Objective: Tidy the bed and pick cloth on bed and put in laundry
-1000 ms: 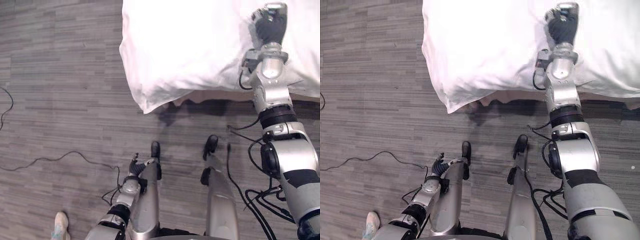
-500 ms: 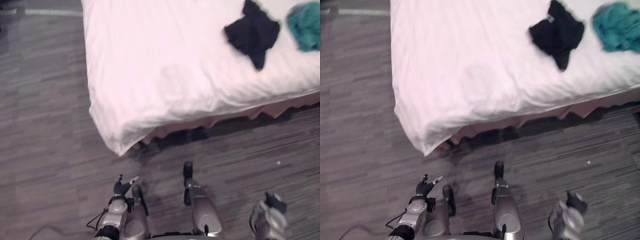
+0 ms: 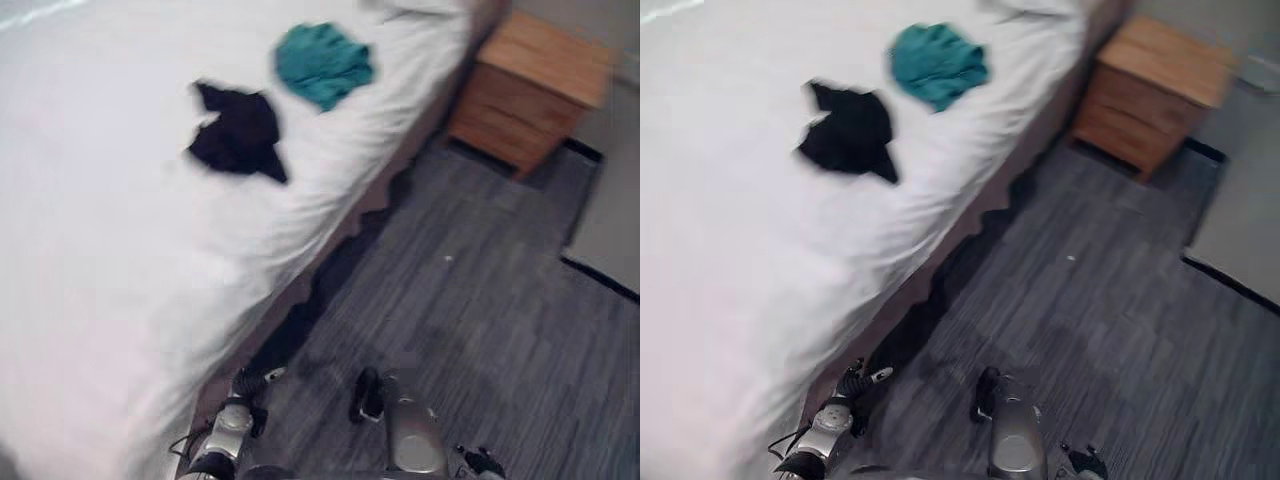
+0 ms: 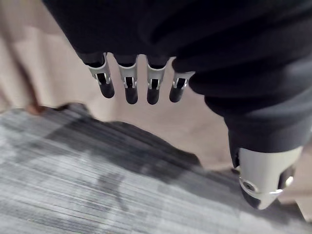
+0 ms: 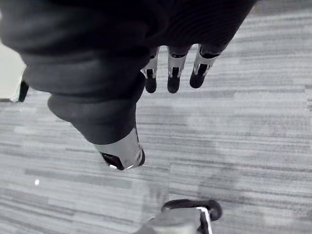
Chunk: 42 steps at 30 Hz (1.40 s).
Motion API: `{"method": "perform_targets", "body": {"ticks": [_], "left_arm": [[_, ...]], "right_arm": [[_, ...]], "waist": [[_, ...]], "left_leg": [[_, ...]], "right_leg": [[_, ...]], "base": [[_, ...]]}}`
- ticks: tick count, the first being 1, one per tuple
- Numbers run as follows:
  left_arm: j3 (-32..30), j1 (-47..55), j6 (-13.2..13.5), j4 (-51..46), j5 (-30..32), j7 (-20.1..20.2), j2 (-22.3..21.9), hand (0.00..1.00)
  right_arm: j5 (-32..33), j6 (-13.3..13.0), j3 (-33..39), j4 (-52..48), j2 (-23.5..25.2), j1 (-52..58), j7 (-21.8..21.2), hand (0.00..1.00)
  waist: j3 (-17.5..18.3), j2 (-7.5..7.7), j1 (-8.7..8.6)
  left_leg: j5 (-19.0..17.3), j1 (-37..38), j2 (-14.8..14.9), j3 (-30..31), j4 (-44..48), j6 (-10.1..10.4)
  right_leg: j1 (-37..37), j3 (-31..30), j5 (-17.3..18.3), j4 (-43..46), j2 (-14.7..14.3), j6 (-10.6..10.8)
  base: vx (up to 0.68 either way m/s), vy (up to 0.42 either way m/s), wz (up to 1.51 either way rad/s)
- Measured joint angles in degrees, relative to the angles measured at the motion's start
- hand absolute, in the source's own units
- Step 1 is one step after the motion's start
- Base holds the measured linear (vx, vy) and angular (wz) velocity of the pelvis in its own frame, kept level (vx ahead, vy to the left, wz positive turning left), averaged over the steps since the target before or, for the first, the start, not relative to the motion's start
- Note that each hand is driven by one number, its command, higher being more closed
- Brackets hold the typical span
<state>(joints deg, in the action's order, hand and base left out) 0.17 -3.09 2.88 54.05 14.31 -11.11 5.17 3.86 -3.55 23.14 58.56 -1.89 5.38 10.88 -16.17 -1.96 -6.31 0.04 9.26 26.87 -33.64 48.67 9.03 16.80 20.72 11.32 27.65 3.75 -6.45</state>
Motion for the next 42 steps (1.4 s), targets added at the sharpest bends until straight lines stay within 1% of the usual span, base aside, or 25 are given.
{"method": "perform_targets", "body": {"ticks": [1,2,4,6,8,9,12,15,16,17,18,19,22,24,25,26,29,31,32,34,35,37,39,41,42], "left_arm": [[-0.62,0.68,0.36,0.06,-0.08,-0.09,-0.35,0.00],[-0.68,1.68,0.39,0.09,-0.08,-0.08,-0.47,0.00],[-0.74,3.72,0.78,-0.11,-0.17,-0.15,-0.57,0.00],[-2.96,4.26,1.73,-2.04,-1.35,-0.53,-0.98,0.00],[-3.11,4.23,2.24,-2.26,-1.41,-1.11,-1.05,0.00],[-3.11,3.97,2.46,-1.69,-1.50,-1.39,-1.68,0.00],[-2.62,3.17,2.59,-0.95,-1.30,-1.14,-1.66,0.00],[-0.19,1.88,2.20,-0.19,-1.11,1.44,-1.76,0.00],[0.33,1.96,2.00,-0.11,-1.12,1.34,-1.67,0.00],[0.30,2.17,1.22,0.98,-1.13,0.85,-1.31,0.00],[0.31,2.24,1.13,1.16,-1.12,0.79,-1.38,0.00],[0.26,2.31,1.00,1.21,-1.08,0.55,-1.47,0.00],[0.17,3.00,0.39,1.62,-0.58,-0.23,-2.28,0.00],[0.09,2.83,0.24,1.62,0.35,-0.40,-1.63,0.00],[-0.56,2.67,0.14,1.96,1.13,-0.53,-1.33,0.00],[-0.78,1.99,0.18,2.95,1.86,-0.70,-1.79,0.00],[-0.91,1.89,0.43,3.31,2.29,-1.04,-2.34,0.00],[-1.98,2.31,0.91,3.18,2.12,-1.35,-3.32,0.00],[-2.89,3.53,0.84,2.41,1.52,-1.39,-3.97,0.00],[-3.75,4.34,0.96,0.42,0.18,-1.47,-4.21,0.00],[-3.80,4.42,1.38,-0.84,-0.29,-1.59,-4.17,0.00],[-4.48,4.39,1.70,-2.49,-1.26,-1.63,-4.42,0.00],[-5.07,4.27,2.42,-3.38,-2.70,-1.68,-4.79,0.00],[-5.25,4.11,2.57,-2.64,-3.01,-1.70,-4.93,0.00],[-5.54,4.09,2.57,-2.63,-3.03,-1.72,-5.06,0.00]], "right_arm": [[0.02,0.05,-2.91,0.25,-0.80,-0.74,-0.06,0.00],[0.02,0.05,-4.29,0.36,-0.94,-0.91,-0.18,0.00],[-0.01,0.05,-5.18,0.49,-0.99,-0.87,-0.67,0.00],[-0.06,0.16,-4.56,0.72,-1.18,-0.98,-1.01,0.00],[-0.54,0.07,-4.33,0.60,-1.37,-0.67,-1.05,0.00],[-0.78,0.14,-4.53,0.27,-1.76,0.12,-1.00,0.00],[-1.40,0.04,-4.93,0.11,0.04,1.54,-1.07,0.00],[-3.60,0.04,-5.33,-0.47,0.72,1.15,-1.25,0.00],[-4.03,0.00,-6.01,-0.56,1.20,1.02,-1.24,0.00],[-4.28,0.05,-6.74,-1.11,1.67,0.96,-1.21,0.00],[-4.37,0.05,-7.01,-1.24,1.55,0.96,-1.19,0.00],[-4.49,0.06,-7.95,-1.72,1.08,0.62,-1.17,0.00],[-4.47,-0.02,-9.02,-3.51,-1.62,-0.63,-1.16,0.00],[-4.45,0.04,-8.92,-3.81,-2.00,-1.31,-1.09,0.00],[-4.43,0.30,-8.58,-3.39,-2.01,-1.26,-1.09,0.00],[-4.47,0.25,-8.12,-3.21,-3.01,-2.86,-1.01,0.00],[-4.53,0.24,-6.19,-3.18,-2.61,-3.64,-1.05,0.00],[-4.65,0.34,-6.32,-3.20,-2.77,-3.30,-1.08,0.00],[-4.81,0.40,-6.67,-3.24,-2.96,-3.28,-1.00,0.00],[-5.05,0.41,-7.53,-3.17,-3.12,-2.71,-0.98,0.00],[-5.24,0.61,-8.02,-2.99,-3.12,-2.64,-1.00,0.00],[-6.38,1.21,-9.13,-2.15,-3.39,-3.54,-1.13,0.00],[-7.10,1.67,-9.88,-0.83,-2.95,-5.13,-1.24,0.00],[-8.72,1.57,-12.24,-1.45,-1.56,-4.92,-1.73,0.00],[-8.95,1.58,-12.53,-1.47,-1.17,-4.87,-2.12,0.00]], "waist": [[-0.15,0.21,1.62],[-0.28,0.36,2.44],[-0.67,1.05,3.12],[-0.71,1.04,4.50],[-0.52,0.81,5.00],[0.55,0.38,6.34],[1.68,3.96,5.58],[1.12,5.72,5.50],[0.26,6.51,5.48],[0.26,7.61,4.40],[0.26,7.58,4.16],[-0.04,7.10,3.96],[-0.55,2.49,2.81],[-0.54,1.42,1.44],[-0.90,0.52,0.94],[-1.19,-1.96,1.24],[-1.09,-2.15,0.76],[-1.20,-2.74,0.98],[-1.14,-3.51,1.72],[-1.47,-2.88,3.09],[-1.43,-2.50,4.45],[-1.59,-1.56,5.59],[-1.63,-0.76,7.11],[0.69,1.39,6.60],[1.29,2.45,6.26]], "left_leg": [[-6.08,-6.65,-2.81,9.39,11.07,-1.43],[-9.50,-10.90,-5.98,15.01,13.88,-1.58],[-11.84,-15.68,-9.10,20.10,11.82,-1.89],[-12.36,-22.39,-12.94,24.35,-0.66,-2.76],[-11.22,-23.71,-15.94,27.78,-20.66,-1.67],[-4.24,-23.32,-17.77,28.70,-30.00,-4.17],[-8.10,-23.74,-21.79,28.80,-28.27,-6.31],[-13.05,-18.57,-24.46,27.39,-26.99,-9.12],[-14.05,-13.83,-25.24,27.07,-28.87,-9.72],[-14.87,-8.28,-24.10,27.07,-31.28,-9.50],[-15.18,-7.44,-23.81,27.12,-31.69,-9.43],[-15.69,-3.62,-22.82,26.99,-34.07,-9.02],[-16.71,2.50,-18.55,25.70,-39.67,-7.27],[-17.16,4.30,-16.90,25.79,-42.22,-6.36],[-17.47,6.54,-15.65,25.90,-43.58,-5.73],[-15.29,6.04,-13.72,25.76,-42.32,-3.47],[-9.74,6.01,-12.55,28.23,-33.16,0.48],[-3.67,-1.69,-10.15,33.11,-11.36,3.86],[-4.11,-8.67,-8.50,34.18,5.96,4.23],[-5.55,-13.86,-7.97,33.04,15.03,2.35],[-7.06,-17.11,-8.34,31.09,16.56,-0.14],[-9.74,-21.99,-10.26,28.71,12.30,-1.37],[-11.79,-24.25,-13.61,22.94,-2.58,-0.59],[-11.35,-22.07,-15.52,4.31,-17.87,-7.61],[-10.86,-21.84,-15.84,0.34,-18.29,-8.33]], "right_leg": [[-2.16,-6.65,-0.20,-2.02,-3.22,-0.51],[-4.97,-10.95,-0.20,-3.81,-4.97,-0.53],[-9.08,-15.44,-0.17,-6.67,-5.93,-0.24],[-13.14,-20.79,-0.13,-10.27,-5.71,0.95],[-14.84,-23.15,-0.33,-12.91,-4.68,4.23],[-16.82,-26.03,0.68,-14.58,-4.22,7.15],[-17.23,-25.74,1.43,-14.49,-0.19,9.50],[-9.92,-27.56,2.20,9.84,1.91,14.71],[-5.98,-27.41,-1.43,21.97,2.41,19.71],[-2.99,-23.55,0.12,31.72,2.32,17.02],[-2.49,-22.55,0.62,32.49,2.35,16.12],[-0.31,-19.20,2.60,32.59,2.45,13.27],[5.71,-12.30,4.24,14.70,1.97,10.67],[7.34,-14.32,-2.98,-4.33,2.68,10.96],[6.90,-13.08,-13.79,-8.08,2.58,10.14],[7.80,-12.78,-9.94,-4.41,0.59,8.81],[6.88,-12.62,-2.02,5.30,-0.05,6.27],[0.34,-12.17,2.06,2.81,-2.27,5.17],[-5.74,-12.68,2.10,-2.07,-5.12,4.35],[-12.30,-13.35,1.92,-7.66,-6.78,3.71],[-16.93,-14.38,1.80,-11.35,-7.09,3.60],[-21.98,-15.31,1.36,-15.96,-6.63,4.13],[-26.04,-14.13,1.15,-19.05,-4.59,5.47],[-29.41,-9.39,2.31,-21.74,-1.22,8.19],[-29.94,-7.53,2.06,-22.59,-0.09,8.71]], "base": [[0.37,0.072,-2.64],[0.36,0.079,-2.58],[0.32,0.167,-1.60],[0.38,0.275,-1.48],[0.42,0.387,-1.34],[0.54,0.461,-1.01],[0.51,0.327,0.00],[0.41,0.259,-0.05],[0.54,0.067,-0.04],[0.47,0.016,0.03],[0.49,-0.122,0.17],[0.41,-0.146,-0.02],[0.53,-0.198,-0.03],[0.64,-0.315,0.31],[0.73,-0.394,0.09],[0.62,-0.334,-0.01],[0.56,-0.347,-0.07],[0.52,-0.264,-0.14],[0.50,-0.172,-0.43],[0.53,-0.122,-0.35],[0.56,-0.054,-0.22],[0.47,0.020,-0.24],[0.44,0.087,-0.23],[0.69,0.126,0.72],[0.62,0.111,1.57]]}}
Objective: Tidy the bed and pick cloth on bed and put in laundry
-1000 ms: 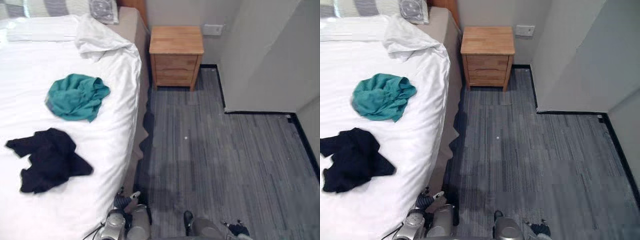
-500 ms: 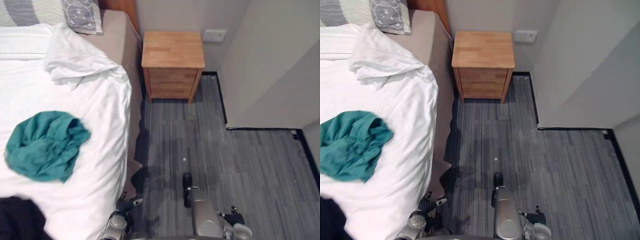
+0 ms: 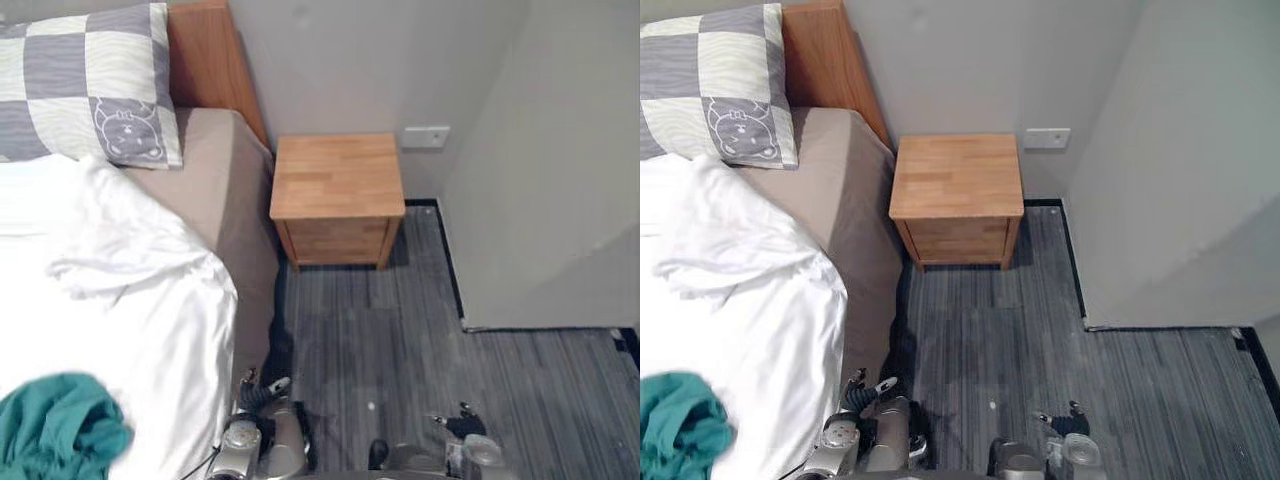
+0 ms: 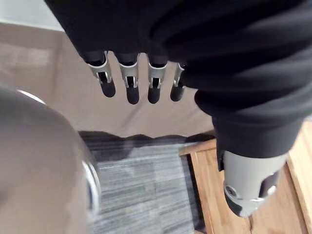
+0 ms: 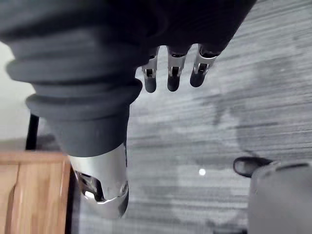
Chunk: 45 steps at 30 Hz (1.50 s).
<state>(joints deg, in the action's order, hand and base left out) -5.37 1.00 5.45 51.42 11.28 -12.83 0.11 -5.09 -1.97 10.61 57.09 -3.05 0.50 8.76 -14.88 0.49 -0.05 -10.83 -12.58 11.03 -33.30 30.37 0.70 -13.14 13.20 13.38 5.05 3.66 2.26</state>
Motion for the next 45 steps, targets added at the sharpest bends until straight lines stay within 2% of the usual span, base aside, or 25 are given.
{"method": "perform_targets", "body": {"ticks": [2,3,4,5,8,9,11,13,14,15,16,18,19,21,27,30,31,32,33,34,35,36,38,41,45], "left_arm": [[-3.94,0.24,0.06,-0.30,0.02,0.22,-0.04,0.00],[-4.42,0.11,-0.14,0.01,0.01,0.21,-0.45,0.00],[-3.61,1.29,-0.32,0.09,-0.04,0.49,-1.51,0.00],[-2.00,1.81,-0.55,-0.19,0.00,1.56,-2.13,0.00],[-0.29,0.29,-3.98,2.69,-0.53,3.13,-1.72,0.00],[-0.30,0.37,-4.29,3.21,-0.68,3.12,-1.82,0.00],[-0.37,0.32,-4.68,3.66,-1.72,2.76,-2.35,0.00],[-0.33,0.35,-4.36,3.64,-1.71,2.26,-2.18,0.00],[-0.12,0.70,-3.63,3.79,-1.70,1.26,-1.92,0.00],[0.19,0.85,-3.42,3.77,-1.70,1.08,-1.34,0.00],[0.22,1.39,-2.36,3.78,-1.62,0.68,0.85,0.00],[0.39,2.32,-2.38,4.50,-1.66,0.13,-0.18,0.00],[0.58,3.22,-2.29,4.71,-1.63,0.09,0.04,0.00],[0.23,2.92,-2.37,4.87,-1.60,0.37,0.17,0.00],[-0.09,2.99,-1.42,4.19,-1.66,0.80,0.51,0.00],[-3.18,2.96,-1.23,2.85,-1.72,1.59,0.54,0.00],[-3.87,3.43,-1.25,2.42,-1.69,1.59,0.71,0.00],[-4.11,4.08,-1.40,2.38,-1.64,1.58,1.42,0.00],[-4.25,4.20,-1.54,2.54,-1.57,1.59,2.01,0.00],[-4.41,4.01,-1.71,2.38,-1.56,1.63,2.80,0.00],[-4.14,4.94,-2.18,2.67,-0.99,1.68,2.76,0.00],[-4.02,5.44,-2.74,3.09,-0.28,1.71,2.96,0.00],[-3.62,6.91,-2.93,3.20,0.77,1.70,3.40,0.00],[-1.59,6.45,-3.01,3.16,0.88,1.75,5.14,0.00],[1.45,1.33,-1.97,2.29,0.87,2.67,6.35,0.00]], "right_arm": [[-0.10,0.02,0.14,-0.52,1.02,-0.27,-0.17,0.00],[-0.10,0.04,0.09,-0.59,0.83,0.10,-0.07,0.00],[-0.12,0.06,0.64,-0.75,-1.08,1.41,-0.03,0.00],[-0.12,0.08,1.49,-1.35,-2.87,1.22,0.04,0.00],[-0.10,0.11,1.94,-6.50,-3.10,-0.98,0.32,0.00],[-0.09,0.00,1.95,-8.22,-2.89,-0.85,0.61,0.00],[-0.10,-0.06,3.27,-15.58,-2.07,0.26,2.55,0.00],[-0.07,-0.02,5.15,-20.84,-1.77,1.06,3.77,0.00],[-0.18,0.13,6.83,-25.91,-1.65,2.69,5.54,0.00],[-0.29,0.20,7.44,-27.89,-1.56,3.39,6.20,0.00],[-1.15,0.36,8.96,-32.35,-0.96,4.79,7.49,0.00],[-3.68,1.22,12.34,-40.67,-2.67,5.63,8.93,0.00],[-5.85,1.28,13.24,-45.87,-2.69,5.98,9.84,0.00],[-10.23,1.20,12.65,-54.24,-5.28,4.00,10.10,0.00],[-16.34,-1.26,5.87,-58.70,-11.67,-5.04,10.01,0.00],[-17.57,-1.89,-0.46,-58.69,-11.92,-7.13,9.65,0.00],[-18.10,-1.94,-2.78,-58.64,-12.23,-7.72,9.35,0.00],[-18.63,-1.98,-4.45,-58.65,-12.28,-8.64,8.67,0.00],[-18.85,-2.07,-4.94,-58.58,-12.30,-9.12,8.41,0.00],[-19.26,-2.08,-4.89,-58.33,-13.19,-10.90,8.08,0.00],[-19.26,-1.99,-5.03,-58.27,-14.75,-12.51,7.46,0.00],[-19.25,-1.97,-5.02,-58.17,-15.13,-13.01,7.46,0.00],[-19.20,-1.88,-6.52,-56.56,-16.38,-16.14,7.23,0.00],[-19.11,-1.90,-9.21,-54.19,-19.01,-22.36,6.96,0.00],[-18.97,-1.87,-13.60,-44.94,-26.04,-41.23,5.99,0.00]], "waist": [[0.37,0.47,0.76],[0.73,0.43,0.44],[1.77,-0.78,-0.49],[2.35,-0.41,-0.97],[2.07,-0.82,-2.14],[1.91,-1.10,-2.52],[1.76,-1.54,-2.40],[1.87,-1.34,-2.49],[2.32,-0.10,-2.89],[2.45,0.54,-3.02],[2.81,2.44,-3.44],[4.05,-2.91,-3.78],[4.23,-3.11,-3.61],[4.07,-2.98,-3.38],[4.96,-2.76,-0.55],[4.34,-2.09,0.33],[4.31,-3.45,1.22],[4.89,-2.76,0.77],[4.85,-1.52,0.70],[4.39,-1.88,0.92],[4.57,-4.26,0.74],[4.62,-4.47,0.25],[4.08,-3.90,-0.06],[2.19,-3.12,-0.67],[-4.28,-4.23,0.66]], "left_leg": [[-3.07,-1.00,5.59,-15.61,12.14,-9.13],[-4.26,-0.69,4.37,-17.20,11.42,-10.15],[-7.51,1.95,-0.96,-17.28,0.67,-14.31],[-8.14,5.28,-6.32,-13.10,-6.69,-11.54],[-5.47,13.01,-7.97,-3.69,-13.37,-7.41],[-4.83,14.78,-7.61,-2.29,-14.65,-6.39],[-2.68,19.48,-5.13,3.98,-17.67,-2.85],[-1.68,19.53,-3.80,8.70,-18.12,-1.08],[-0.71,19.02,-3.35,14.10,-18.44,0.97],[-0.73,18.35,-3.49,16.16,-18.43,2.49],[-1.64,17.10,-4.29,21.25,-18.12,6.09],[0.25,13.59,-0.21,28.85,-19.22,8.61],[2.09,12.95,0.20,31.22,-20.20,8.84],[6.58,12.19,1.07,34.38,-22.62,10.84],[10.40,8.95,2.44,39.12,-23.82,10.23],[11.04,7.82,2.22,30.29,-22.26,-0.16],[9.52,7.36,3.38,25.19,-22.38,-3.53],[8.05,8.18,3.61,21.71,-24.93,-4.84],[7.07,8.85,3.41,19.41,-25.17,-4.03],[7.65,6.92,4.12,18.01,-19.21,-3.30],[8.66,6.68,4.55,17.75,-15.45,-2.63],[10.01,6.70,4.36,17.55,-16.99,1.28],[14.05,7.01,1.62,17.64,-23.78,5.02],[19.23,4.52,-0.64,18.86,-30.82,4.45],[23.76,-0.58,-2.15,19.21,-35.64,3.52]], "right_leg": [[-5.30,6.40,-2.32,-1.28,-1.46,2.92],[-6.30,8.49,-1.62,0.45,-1.47,3.68],[-5.20,12.51,0.15,9.04,-0.46,5.72],[-0.11,13.72,0.62,25.81,3.30,6.70],[9.92,10.71,0.85,50.02,7.72,6.14],[11.20,10.00,1.24,51.34,8.21,5.58],[18.93,7.55,2.40,47.10,10.07,3.57],[23.61,1.33,2.12,38.31,9.72,3.98],[24.58,-7.95,0.03,25.43,8.73,6.73],[24.33,-12.12,-1.73,20.60,8.47,7.24],[24.02,-20.02,-7.09,15.43,8.31,10.04],[23.44,-25.40,-5.27,18.24,2.27,10.63],[22.89,-29.61,-1.89,19.86,0.72,11.02],[22.33,-24.86,1.31,22.55,0.26,8.09],[19.12,-15.87,1.82,19.65,-1.44,3.50],[16.24,-11.86,1.32,16.76,1.06,2.57],[15.11,-12.06,1.19,15.67,1.10,2.48],[13.83,-12.44,-0.21,12.59,1.15,1.42],[13.54,-12.53,-1.17,10.75,2.23,1.19],[13.57,-11.32,-2.55,10.04,3.15,2.45],[13.40,-9.89,-2.78,10.05,2.48,3.04],[13.50,-8.79,-2.48,10.21,2.69,3.50],[15.12,-7.75,-3.21,9.57,4.53,4.59],[19.52,-6.35,-4.06,9.89,5.79,5.19],[26.64,-5.97,-6.06,11.06,6.75,5.99]], "base": [[0.61,0.063,1.79],[0.59,0.076,2.20],[0.56,0.177,2.70],[0.55,0.178,2.59],[0.58,0.006,1.71],[0.51,-0.202,1.45],[0.45,-0.311,1.40],[0.38,-0.517,1.62],[0.32,-0.532,1.91],[0.26,-0.585,2.24],[0.14,-0.523,1.61],[0.16,-0.577,1.66],[0.12,-0.400,1.55],[0.04,-0.406,1.30],[-0.09,-0.148,0.89],[-0.12,0.058,0.71],[-0.04,0.000,0.54],[-0.02,0.005,0.62],[0.04,0.088,0.67],[0.03,0.110,0.48],[0.04,0.117,0.54],[0.03,0.078,0.55],[-0.02,0.097,0.44],[-0.07,0.091,0.46],[-0.13,0.080,0.19]]}}
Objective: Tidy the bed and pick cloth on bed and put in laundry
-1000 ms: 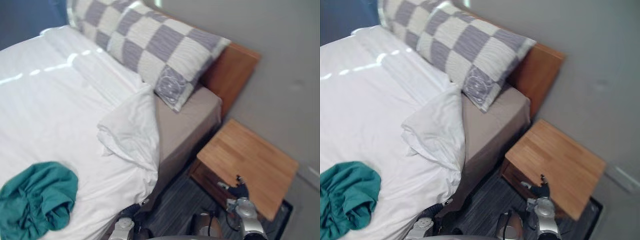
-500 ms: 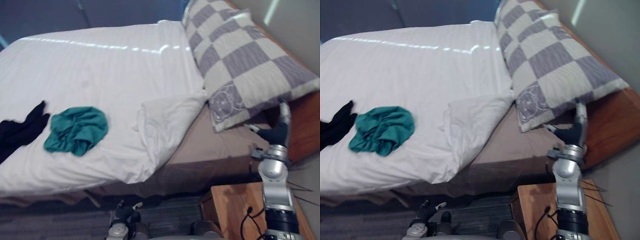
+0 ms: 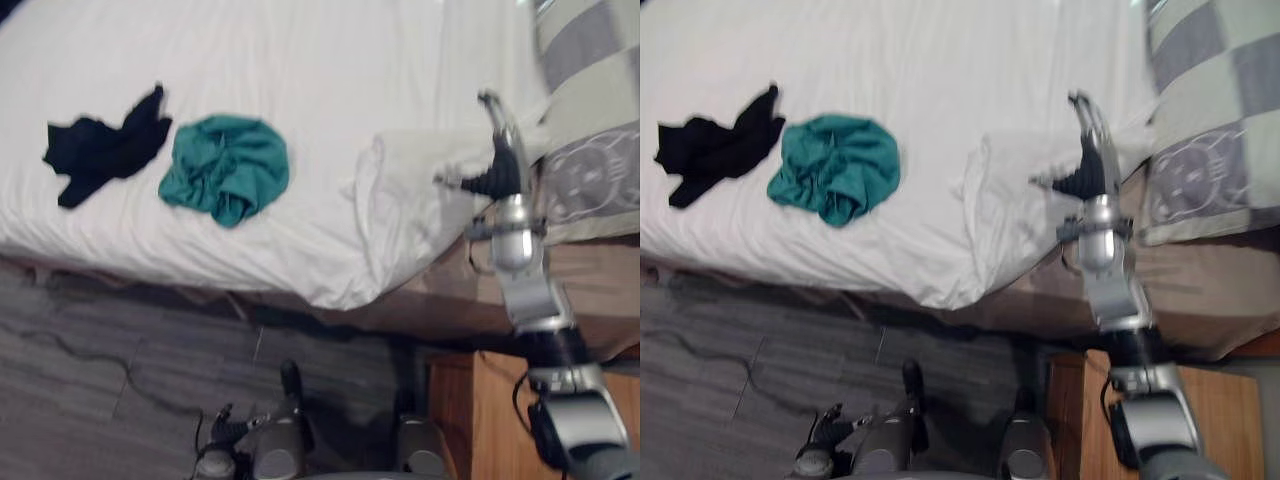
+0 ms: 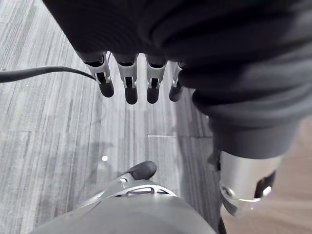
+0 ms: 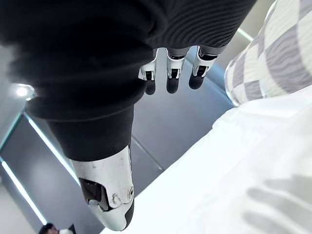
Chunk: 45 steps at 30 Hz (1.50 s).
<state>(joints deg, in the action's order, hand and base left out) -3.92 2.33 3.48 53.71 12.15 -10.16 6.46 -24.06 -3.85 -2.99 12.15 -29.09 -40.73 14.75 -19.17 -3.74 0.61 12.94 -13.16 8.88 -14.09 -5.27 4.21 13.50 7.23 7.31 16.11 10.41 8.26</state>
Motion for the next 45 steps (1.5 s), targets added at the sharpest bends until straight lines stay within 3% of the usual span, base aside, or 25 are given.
{"method": "perform_targets", "body": {"ticks": [3,6,7,11,19,25,28,29,32,34,36,41,45], "left_arm": [[1.28,-1.99,1.04,-1.55,-0.06,-0.12,1.58,0.00],[2.40,-4.45,1.47,-1.55,-0.24,-0.41,2.85,0.00],[3.63,-6.51,1.51,-1.35,-0.33,-0.95,3.43,0.00],[6.28,-12.17,2.51,-1.15,-0.80,-1.67,3.65,0.00],[8.30,-14.71,2.85,-0.73,-2.55,-2.34,3.58,0.00],[8.23,-13.96,2.88,-1.56,-2.48,-2.26,3.20,0.00],[7.58,-10.36,1.78,-2.64,-2.25,-1.76,3.26,0.00],[6.44,-8.31,1.45,-2.63,-1.37,-0.97,3.00,0.00],[5.89,-5.90,0.55,-2.56,0.03,0.27,2.81,0.00],[5.56,-5.09,0.13,-2.49,0.33,0.84,2.80,0.00],[5.51,-4.35,0.05,-2.42,0.56,1.55,2.64,0.00],[4.20,-0.97,-0.84,-1.87,0.97,2.67,-0.40,0.00],[2.47,-0.46,-2.21,0.02,0.89,2.95,-0.79,0.00]], "right_arm": [[1.14,0.00,-3.09,4.92,-2.98,-9.11,0.08,0.00],[1.58,0.01,-6.18,9.69,-5.01,-14.25,0.29,0.00],[1.59,0.09,-8.07,13.46,-6.16,-16.08,0.27,1.00],[1.59,0.16,-11.41,22.60,-7.45,-21.58,0.98,1.00],[1.59,-0.19,-11.51,29.76,-7.56,-23.14,1.30,1.00],[1.81,-0.11,-3.88,22.05,-6.79,-7.40,1.17,1.00],[3.34,-0.26,3.29,14.99,-0.94,5.70,1.17,1.00],[3.37,-0.35,6.19,12.70,2.48,11.75,0.93,0.00],[3.96,-0.58,14.49,12.22,8.44,22.92,-0.04,0.00],[5.59,-0.11,20.06,14.52,11.51,28.01,0.00,0.00],[7.49,-0.05,24.03,16.01,13.33,30.07,0.08,0.00],[18.14,-0.04,33.02,16.70,18.63,32.03,0.00,0.00],[26.23,0.84,37.41,15.51,21.99,32.13,0.09,0.00]], "waist": [[-4.25,-0.52,0.55],[-5.96,-1.28,1.23],[-6.16,-1.63,2.27],[-7.58,-3.46,3.60],[-7.65,-3.51,3.43],[-7.82,-2.75,3.27],[-7.07,-0.53,1.37],[-5.24,1.16,0.05],[-1.87,4.48,-1.24],[0.39,5.74,-1.28],[2.08,5.71,-1.45],[6.51,2.59,-1.48],[6.94,3.02,-1.43]], "left_leg": [[1.36,-3.30,-0.72,0.15,0.02,-0.42],[1.81,-7.13,-1.25,0.56,0.84,-0.62],[1.80,-9.42,-1.33,0.91,2.04,-0.62],[1.81,-13.57,-1.27,3.04,4.11,-0.63],[1.80,-13.24,-1.11,3.27,4.32,-0.62],[1.57,-7.21,-1.09,3.13,2.75,-0.35],[1.60,-2.00,-1.44,2.17,0.02,-0.31],[1.61,-1.36,-1.58,1.72,-0.06,-0.35],[1.04,1.44,-2.01,1.08,-0.15,0.16],[0.63,4.06,-2.03,0.02,-0.18,0.63],[0.19,5.95,-1.93,-0.41,-0.30,1.12],[-2.03,10.45,-1.09,-1.81,-0.67,1.28],[-2.37,11.13,-0.65,-1.77,-0.67,1.73]], "right_leg": [[3.64,-0.24,-0.91,0.76,0.69,0.34],[7.78,-0.52,-0.97,2.59,1.36,0.43],[9.96,-0.64,-0.97,3.67,1.61,0.43],[12.80,0.32,-0.95,5.27,1.75,0.42],[13.21,0.27,-0.85,6.87,1.71,0.33],[6.85,0.63,-0.07,5.19,1.56,0.43],[2.20,0.59,-0.18,2.56,1.43,0.63],[1.06,0.58,-0.35,1.15,1.45,0.94],[-2.72,0.44,-0.74,-1.62,1.69,1.39],[-5.83,0.43,-0.81,-3.31,1.69,1.48],[-7.75,0.39,-0.81,-4.55,1.59,1.48],[-12.92,0.09,-0.82,-7.44,0.73,1.44],[-14.41,0.19,-1.07,-8.85,0.21,1.11]], "base": [[-0.08,0.045,0.05],[-0.04,0.017,0.09],[-0.01,-0.018,0.12],[-0.03,-0.029,0.19],[-0.01,-0.031,-0.01],[0.02,-0.029,0.03],[0.10,-0.028,-0.12],[0.14,-0.020,-0.16],[0.17,-0.027,-0.09],[0.17,-0.036,-0.09],[0.07,-0.028,-0.13],[0.04,-0.018,-0.10],[0.04,-0.026,0.00]]}}
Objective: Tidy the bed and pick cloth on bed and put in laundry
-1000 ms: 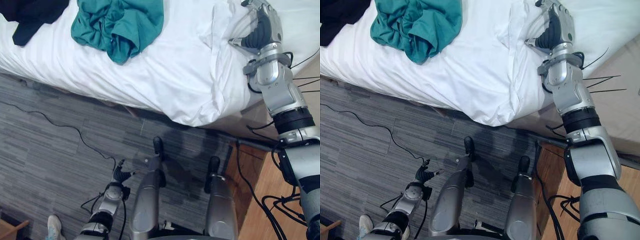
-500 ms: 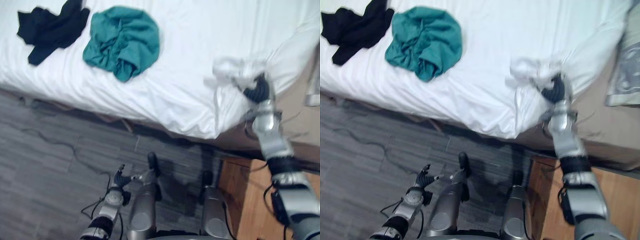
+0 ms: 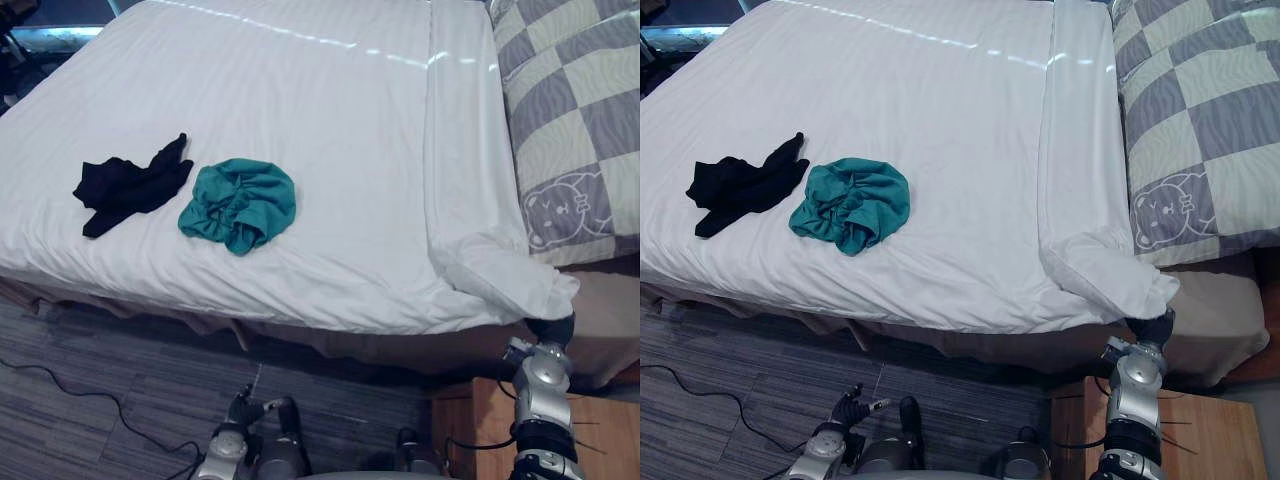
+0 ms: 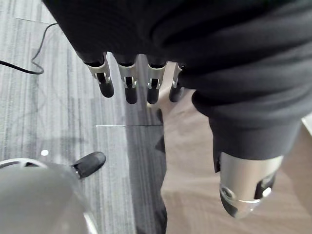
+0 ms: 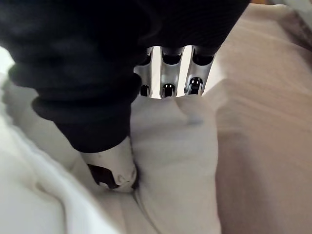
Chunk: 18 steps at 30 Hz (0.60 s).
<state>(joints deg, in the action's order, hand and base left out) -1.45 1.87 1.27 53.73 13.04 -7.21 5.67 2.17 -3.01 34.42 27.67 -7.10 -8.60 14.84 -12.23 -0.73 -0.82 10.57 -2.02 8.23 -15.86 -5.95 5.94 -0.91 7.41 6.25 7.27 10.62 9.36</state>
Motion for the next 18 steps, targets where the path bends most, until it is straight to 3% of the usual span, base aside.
{"method": "perform_targets", "body": {"ticks": [4,7,11,12,15,18], "left_arm": [[-1.61,0.53,-0.85,0.16,0.02,0.12,0.26,0.00],[-2.40,0.93,-0.87,-0.04,0.03,0.03,0.02,0.00],[-3.26,1.47,-0.95,-0.13,0.05,-0.46,-0.37,0.00],[-3.29,2.01,-0.99,-0.09,0.05,-0.50,-0.10,0.00],[-3.19,2.12,-0.99,0.28,0.09,-0.48,0.11,0.00],[-3.06,2.04,-0.90,0.28,0.12,-0.43,-0.35,0.00]], "right_arm": [[4.06,3.56,5.29,-4.74,4.15,0.46,1.90,0.00],[3.65,5.93,7.97,-12.51,6.92,2.80,5.09,0.00],[0.19,6.85,12.88,-19.66,7.19,4.15,11.14,0.00],[-1.08,6.85,14.85,-21.92,6.90,4.33,13.58,1.00],[-2.95,6.85,15.24,-25.45,5.13,4.91,15.55,1.00],[-6.07,6.84,11.22,-28.75,-0.65,4.12,15.76,1.00]], "waist": [[0.88,1.51,0.03],[1.22,1.88,-0.04],[1.42,2.17,-1.06],[1.83,2.55,-1.74],[2.43,3.27,-2.16],[2.47,3.31,-2.23]], "left_leg": [[-0.29,0.53,-0.11,-0.76,0.01,0.33],[-0.30,1.09,-0.05,-1.51,0.00,0.35],[-0.30,1.09,0.06,-1.47,-0.02,0.35],[-0.31,1.09,0.30,-1.45,-0.04,0.35],[-0.32,1.00,0.97,-1.44,-0.05,0.33],[-0.55,0.85,1.31,-1.34,-0.05,0.62]], "right_leg": [[-1.44,-0.02,-0.49,-1.55,0.01,-0.16],[-1.93,-0.39,-0.49,-1.57,0.02,-0.16],[-1.85,-0.58,-0.50,-1.46,-0.08,-0.17],[-1.70,-0.81,-0.65,-1.42,-0.30,-0.37],[-0.96,-1.41,-1.11,-1.33,-0.94,-0.57],[-0.79,-1.59,-1.63,-1.29,-1.30,-0.66]], "base": [[0.08,-0.015,-0.02],[0.05,-0.010,-0.05],[-0.01,-0.004,-0.03],[-0.04,-0.009,-0.11],[-0.07,-0.017,-0.16],[-0.11,0.001,-0.02]]}}
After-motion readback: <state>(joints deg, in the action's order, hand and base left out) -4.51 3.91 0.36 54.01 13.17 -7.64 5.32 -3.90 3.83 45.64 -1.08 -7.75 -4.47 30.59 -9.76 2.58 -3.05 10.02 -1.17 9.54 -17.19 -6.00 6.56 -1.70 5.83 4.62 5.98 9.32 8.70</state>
